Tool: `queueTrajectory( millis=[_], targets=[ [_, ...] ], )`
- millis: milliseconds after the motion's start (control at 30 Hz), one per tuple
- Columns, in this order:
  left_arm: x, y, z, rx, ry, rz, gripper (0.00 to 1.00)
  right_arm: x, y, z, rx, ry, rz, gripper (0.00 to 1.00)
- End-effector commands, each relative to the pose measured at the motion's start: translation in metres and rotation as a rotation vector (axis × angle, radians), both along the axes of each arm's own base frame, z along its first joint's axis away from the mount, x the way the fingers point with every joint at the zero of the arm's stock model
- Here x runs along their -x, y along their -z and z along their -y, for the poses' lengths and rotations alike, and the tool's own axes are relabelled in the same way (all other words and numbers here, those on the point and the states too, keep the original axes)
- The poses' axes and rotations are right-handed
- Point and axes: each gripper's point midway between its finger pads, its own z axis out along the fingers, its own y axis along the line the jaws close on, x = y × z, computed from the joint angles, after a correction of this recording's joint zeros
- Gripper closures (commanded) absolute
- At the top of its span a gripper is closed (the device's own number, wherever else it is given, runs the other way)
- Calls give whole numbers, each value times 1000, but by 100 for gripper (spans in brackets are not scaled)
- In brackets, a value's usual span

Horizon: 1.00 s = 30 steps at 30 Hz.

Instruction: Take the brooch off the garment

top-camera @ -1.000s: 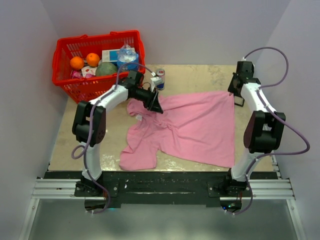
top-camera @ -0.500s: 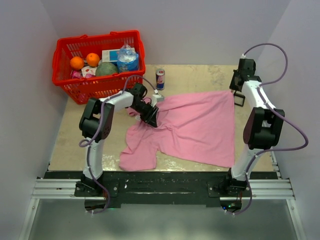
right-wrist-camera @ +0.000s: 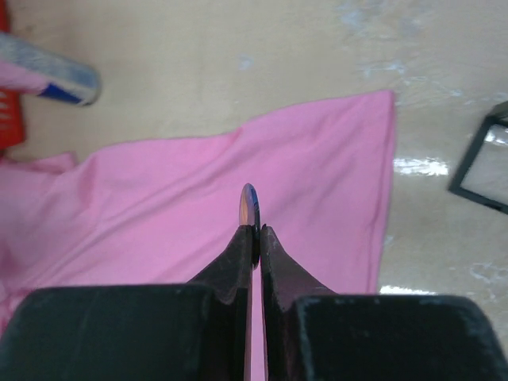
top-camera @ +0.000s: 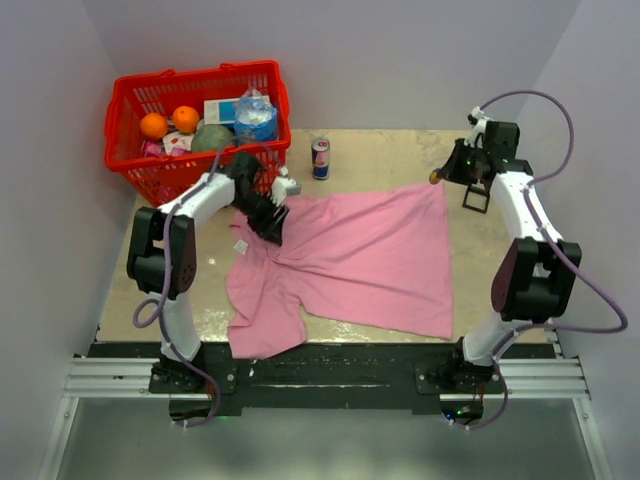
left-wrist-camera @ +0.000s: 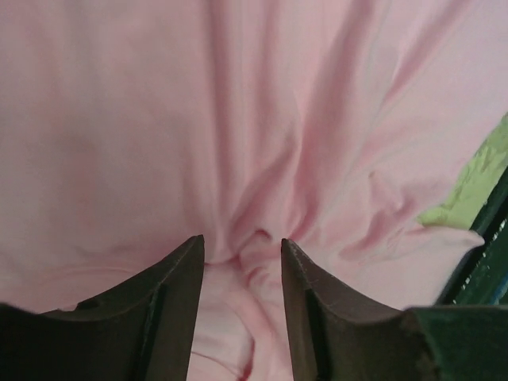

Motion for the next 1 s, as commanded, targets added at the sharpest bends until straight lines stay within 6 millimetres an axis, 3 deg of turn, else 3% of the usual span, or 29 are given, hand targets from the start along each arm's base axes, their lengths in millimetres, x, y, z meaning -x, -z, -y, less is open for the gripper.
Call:
queueTrajectory(
  millis=[0, 33, 67, 133, 200, 233, 267, 300, 333, 367, 400, 600, 767, 900, 933, 967],
  targets=[
    [-74, -118, 71, 228, 95, 325, 49, 35, -74, -50, -114, -210, 163, 100],
    [-79, -120, 89, 286, 116, 301, 49, 42, -79, -50, -110, -205, 168, 100],
    [-90, -148, 105, 340, 116, 336, 49, 46, -75, -46, -84, -199, 161, 100],
    [-95, -163, 137, 448, 141, 335, 48, 53, -77, -43, -52, -213, 170, 100],
    [-95, -179, 158, 563, 62, 235, 46, 66, -98, -56, -48, -331, 221, 100],
    [-104, -204, 174, 693, 106, 309, 45, 71, -104, -61, -54, -366, 231, 100],
    [-96, -202, 181, 755, 12, 129, 41, 77, -116, -68, -55, -429, 264, 100],
    [-104, -233, 194, 882, 83, 247, 40, 83, -118, -71, -57, -457, 264, 100],
    [-99, -231, 201, 929, 109, 195, 40, 87, -122, -75, -59, -495, 281, 100],
    [-96, -242, 207, 971, 90, 118, 39, 94, -125, -83, -71, -559, 303, 100],
    [-93, -251, 217, 1011, 131, 157, 39, 102, -129, -87, -80, -589, 314, 100],
    [-76, -245, 258, 1006, 212, 142, 34, 127, -130, -106, -171, -693, 340, 100],
    [-75, -233, 267, 1006, 220, 111, 29, 130, -129, -107, -216, -655, 313, 100],
    [-78, -204, 272, 944, 179, 85, 29, 96, -120, -63, -72, -337, 281, 100],
    [-81, -198, 274, 929, 166, 90, 29, 81, -112, -25, 40, -118, 259, 100],
    [-84, -192, 275, 913, 171, 117, 29, 77, -111, -11, 54, -12, 249, 100]
  ],
)
